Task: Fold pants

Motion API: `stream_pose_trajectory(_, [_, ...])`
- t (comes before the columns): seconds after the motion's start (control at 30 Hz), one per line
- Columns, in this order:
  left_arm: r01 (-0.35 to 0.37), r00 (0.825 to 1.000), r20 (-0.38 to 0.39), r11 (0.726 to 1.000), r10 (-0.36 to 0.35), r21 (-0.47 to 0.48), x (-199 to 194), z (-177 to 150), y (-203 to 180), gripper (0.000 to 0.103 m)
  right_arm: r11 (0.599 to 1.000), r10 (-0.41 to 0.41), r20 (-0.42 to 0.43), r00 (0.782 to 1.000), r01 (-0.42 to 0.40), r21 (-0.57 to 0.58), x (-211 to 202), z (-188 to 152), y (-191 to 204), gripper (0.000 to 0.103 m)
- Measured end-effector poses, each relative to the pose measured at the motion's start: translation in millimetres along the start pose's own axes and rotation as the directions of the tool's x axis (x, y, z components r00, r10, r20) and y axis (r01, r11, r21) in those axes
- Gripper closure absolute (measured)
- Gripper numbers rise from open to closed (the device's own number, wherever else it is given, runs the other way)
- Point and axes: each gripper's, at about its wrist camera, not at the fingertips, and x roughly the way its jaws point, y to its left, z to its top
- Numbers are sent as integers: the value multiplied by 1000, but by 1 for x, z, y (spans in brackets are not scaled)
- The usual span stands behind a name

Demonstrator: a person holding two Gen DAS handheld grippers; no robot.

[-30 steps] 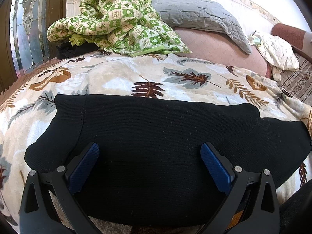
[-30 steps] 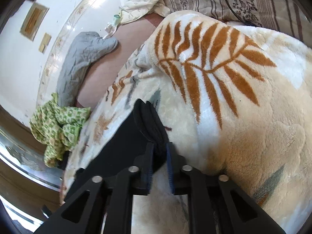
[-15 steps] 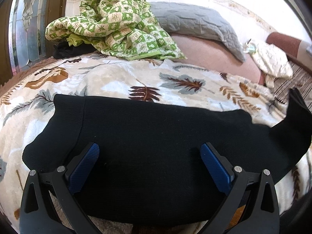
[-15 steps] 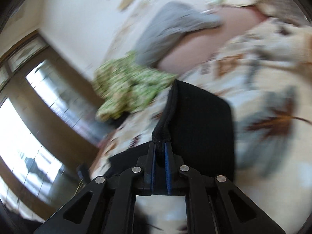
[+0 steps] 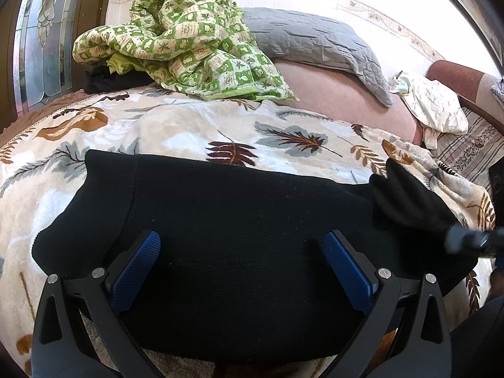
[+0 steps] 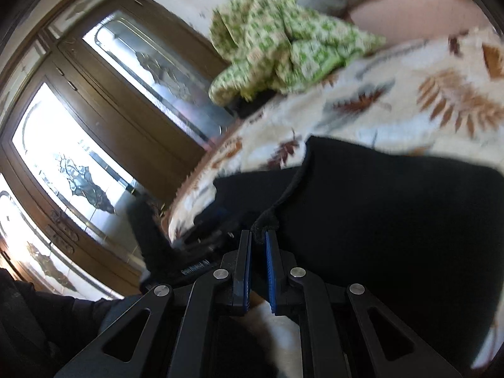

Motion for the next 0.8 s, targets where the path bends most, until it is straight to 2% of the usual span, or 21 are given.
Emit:
stream_pose_trajectory(0.1, [1,1000,0,1000,-1,-1,0,0,0,0,999,-45,-70,997,44,-17,15,-10,-2,94])
stream_pose_trajectory(0.17, [-2,1000,-1,1000,2,4,0,0,0,0,999,-45,-59,997,44,-14,13,-11,-2,92])
stream_pose_trajectory(0.23, [-11,1000,-6,1000,11,10,0,0,-2,0,1000,19,-23,1000,-18,24,6,-11,-4,82])
stream_pose_trajectory(0.3, [-24,999,-28,999,25,26,1,3,-5,0,996,78,-2,997,-77,37,-4,-11,-3,65])
stream_pose_trajectory(0.37, [-13,998,-56,999,15,47,-4,10,-7,0,994,100,25,995,-101,39,-25,-10,2,64])
stream_pose_trajectory(0.43, [-9,1000,-21,998,10,54,-18,22,-9,0,998,57,57,997,-58,26,-51,-11,8,63])
stream_pose_trajectory(0.5, [27,999,27,996,-30,81,-33,35,-19,0,996,-93,82,992,93,-1,-83,-16,12,54])
stream_pose_trajectory(0.53, [69,997,39,991,-73,112,-38,43,-27,0,981,-192,91,977,195,-19,-96,-20,13,54])
stream_pose_trajectory(0.57, [141,988,34,973,-149,181,-41,53,-44,0,949,-308,108,945,314,-40,-109,-25,13,54])
stream_pose_trajectory(0.6, [200,978,17,948,-210,247,-42,59,-58,0,924,-372,117,921,379,-49,-118,-28,11,54])
stream_pose_trajectory(0.63, [271,959,-12,908,-282,320,-41,63,-75,0,901,-421,124,899,430,-61,-123,-30,10,54])
stream_pose_trajectory(0.67, [384,918,-73,829,-390,405,-38,65,-96,0,883,-451,134,883,463,-76,-127,-31,10,57])
stream_pose_trajectory(0.7, [456,883,-121,764,-454,457,-35,65,-111,0,874,-461,146,875,476,-98,-129,-32,12,60])
stream_pose_trajectory(0.73, [498,856,-159,703,-492,508,-28,63,-128,4,867,-467,147,872,484,-117,-128,-33,14,61])
stream_pose_trajectory(0.8, [536,840,-250,663,-482,522,-4,61,-146,21,857,-474,129,871,490,-161,-122,-34,17,71])
